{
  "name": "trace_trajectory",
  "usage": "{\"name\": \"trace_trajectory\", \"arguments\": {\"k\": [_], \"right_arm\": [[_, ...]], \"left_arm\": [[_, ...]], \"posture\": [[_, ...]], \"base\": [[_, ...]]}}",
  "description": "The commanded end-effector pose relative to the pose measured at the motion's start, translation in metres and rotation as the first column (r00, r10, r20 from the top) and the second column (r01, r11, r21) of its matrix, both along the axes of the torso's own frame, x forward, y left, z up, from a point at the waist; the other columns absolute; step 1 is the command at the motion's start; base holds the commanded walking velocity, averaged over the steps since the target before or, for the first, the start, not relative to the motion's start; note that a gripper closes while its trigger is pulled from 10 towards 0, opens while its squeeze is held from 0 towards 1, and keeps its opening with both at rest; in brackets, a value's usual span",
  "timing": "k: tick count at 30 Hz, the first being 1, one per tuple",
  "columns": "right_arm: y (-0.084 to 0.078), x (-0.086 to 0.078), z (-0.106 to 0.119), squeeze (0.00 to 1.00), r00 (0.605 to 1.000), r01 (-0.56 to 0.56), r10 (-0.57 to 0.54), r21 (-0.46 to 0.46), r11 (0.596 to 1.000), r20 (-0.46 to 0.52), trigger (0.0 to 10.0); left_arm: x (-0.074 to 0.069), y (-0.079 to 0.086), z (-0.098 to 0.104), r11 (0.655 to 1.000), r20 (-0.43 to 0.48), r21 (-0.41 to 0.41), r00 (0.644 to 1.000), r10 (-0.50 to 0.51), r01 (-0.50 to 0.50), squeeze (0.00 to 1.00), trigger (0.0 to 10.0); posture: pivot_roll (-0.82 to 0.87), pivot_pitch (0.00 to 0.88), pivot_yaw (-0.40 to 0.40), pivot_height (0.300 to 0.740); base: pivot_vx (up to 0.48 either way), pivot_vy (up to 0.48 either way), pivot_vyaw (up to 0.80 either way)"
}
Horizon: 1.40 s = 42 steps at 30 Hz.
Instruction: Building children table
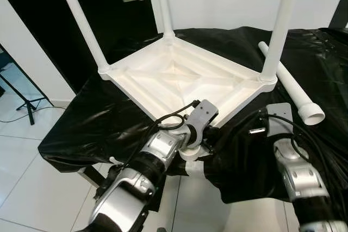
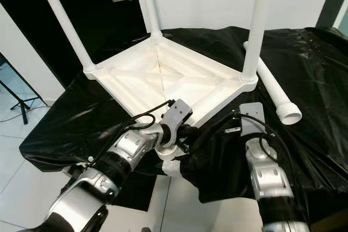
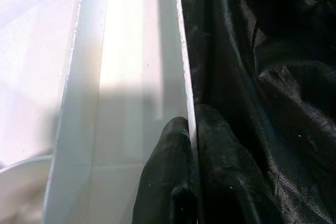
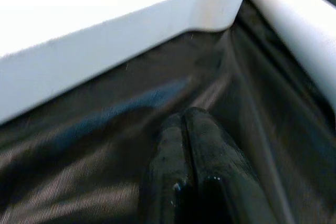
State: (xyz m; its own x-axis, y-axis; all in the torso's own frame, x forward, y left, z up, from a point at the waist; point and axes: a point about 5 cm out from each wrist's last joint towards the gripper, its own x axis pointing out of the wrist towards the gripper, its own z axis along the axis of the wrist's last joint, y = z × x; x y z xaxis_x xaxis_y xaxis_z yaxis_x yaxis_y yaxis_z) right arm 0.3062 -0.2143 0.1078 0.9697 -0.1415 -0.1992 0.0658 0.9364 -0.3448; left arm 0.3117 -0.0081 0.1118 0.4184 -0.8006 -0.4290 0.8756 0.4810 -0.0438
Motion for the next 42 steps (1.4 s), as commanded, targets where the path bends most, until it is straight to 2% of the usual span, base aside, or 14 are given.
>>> {"name": "trace_trajectory", "arguments": {"k": [1, 6, 10, 20, 23, 25, 26, 28, 29, 34, 35, 37, 38, 42], "right_arm": [[0.004, 0.01, -0.002, 0.0, 0.999, -0.041, 0.041, 0.011, 0.999, 0.0, 10.0], [0.011, 0.037, 0.013, 0.0, 0.987, -0.156, 0.157, -0.029, 0.987, 0.032, 10.0], [0.017, 0.045, 0.023, 0.0, 0.974, -0.222, 0.224, -0.046, 0.974, 0.041, 10.0], [0.021, 0.044, 0.007, 0.0, 0.954, -0.295, 0.295, 0.024, 0.955, -0.043, 10.0], [0.022, 0.046, 0.01, 0.0, 0.957, -0.29, 0.29, 0.02, 0.957, -0.014, 10.0], [0.021, 0.047, 0.021, 0.0, 0.965, -0.256, 0.256, 0.005, 0.967, 0.063, 10.0], [0.019, 0.045, 0.026, 0.0, 0.969, -0.228, 0.227, 0.005, 0.974, 0.094, 10.0], [0.018, 0.043, 0.028, 0.0, 0.972, -0.211, 0.209, 0.007, 0.977, 0.109, 10.0], [0.017, 0.039, 0.029, 0.0, 0.973, -0.2, 0.196, 0.016, 0.98, 0.12, 10.0], [0.017, 0.028, 0.027, 0.0, 0.974, -0.193, 0.188, 0.032, 0.981, 0.125, 10.0], [0.016, 0.023, 0.024, 0.0, 0.976, -0.19, 0.184, 0.035, 0.981, 0.119, 10.0], [0.016, 0.023, 0.024, 0.0, 0.976, -0.19, 0.184, 0.035, 0.981, 0.119, 10.0], [0.016, 0.019, 0.021, 0.0, 0.977, -0.188, 0.183, 0.037, 0.982, 0.111, 10.0], [0.016, 0.011, 0.01, 0.0, 0.98, -0.182, 0.178, 0.044, 0.982, 0.084, 10.0]], "left_arm": [[-0.018, 0.002, -0.024, 0.992, -0.101, 0.022, 0.987, -0.123, 0.126, 0.0, 10.0], [-0.028, -0.007, -0.025, 0.978, -0.116, 0.014, 0.972, -0.203, 0.206, 0.0, 10.0], [-0.029, -0.014, -0.022, 0.978, -0.114, 0.0, 0.971, -0.209, 0.211, 0.0, 10.0], [-0.037, -0.026, -0.017, 0.966, -0.107, -0.04, 0.96, -0.258, 0.255, 0.0, 9.9], [-0.04, -0.031, -0.011, 0.957, -0.073, -0.073, 0.956, -0.285, 0.28, 0.0, 10.0], [-0.043, -0.039, 0.004, 0.933, 0.019, -0.159, 0.946, -0.323, 0.322, 0.0, 10.0], [-0.043, -0.038, 0.015, 0.909, 0.046, -0.236, 0.938, -0.343, 0.343, 0.47, 10.0], [-0.043, -0.037, 0.022, 0.89, 0.061, -0.283, 0.933, -0.354, 0.356, 0.47, 10.0], [-0.045, -0.034, 0.029, 0.86, 0.088, -0.319, 0.916, -0.392, 0.399, 1.0, 10.0], [-0.049, -0.021, 0.034, 0.812, 0.135, -0.316, 0.87, -0.474, 0.491, 1.0, 10.0], [-0.047, -0.015, 0.036, 0.803, 0.141, -0.32, 0.863, -0.484, 0.503, 0.5, 10.0], [-0.047, -0.015, 0.036, 0.803, 0.141, -0.32, 0.863, -0.484, 0.503, 0.5, 10.0], [-0.045, -0.009, 0.039, 0.793, 0.157, -0.327, 0.857, -0.491, 0.514, 0.0, 10.0], [-0.041, 0.006, 0.048, 0.746, 0.168, -0.374, 0.832, -0.529, 0.55, 0.0, 10.0]], "posture": [[0.07, 0.0, 0.09, 0.74], [0.1, 0.0, 0.086, 0.74], [0.1, 0.0, 0.076, 0.74], [0.1, 0.0, 0.071, 0.74], [0.1, 0.0, 0.073, 0.74], [0.09, 0.0, 0.077, 0.74], [0.08, 0.0, 0.078, 0.74], [0.08, 0.0, 0.078, 0.74], [0.08, 0.0, 0.08, 0.74], [0.07, 0.0, 0.088, 0.74], [0.06, 0.0, 0.09, 0.74], [0.06, 0.0, 0.09, 0.74], [0.06, 0.0, 0.09, 0.74], [0.06, 0.0, 0.092, 0.74]], "base": [[0.0, 0.0, 0.0], [0.0, 0.0, 0.0], [0.0, 0.0, 0.0], [0.0, 0.0, 0.0], [0.0, 0.0, 0.0], [0.0, 0.0, 0.0], [0.0, 0.0, 0.0], [0.0, 0.0, 0.0], [0.0, 0.0, 0.0], [0.0, 0.0, 0.0], [0.0, 0.0, 0.0], [0.0, 0.0, 0.0], [0.0, 0.0, 0.0], [0.0, 0.0, 0.0]]}}
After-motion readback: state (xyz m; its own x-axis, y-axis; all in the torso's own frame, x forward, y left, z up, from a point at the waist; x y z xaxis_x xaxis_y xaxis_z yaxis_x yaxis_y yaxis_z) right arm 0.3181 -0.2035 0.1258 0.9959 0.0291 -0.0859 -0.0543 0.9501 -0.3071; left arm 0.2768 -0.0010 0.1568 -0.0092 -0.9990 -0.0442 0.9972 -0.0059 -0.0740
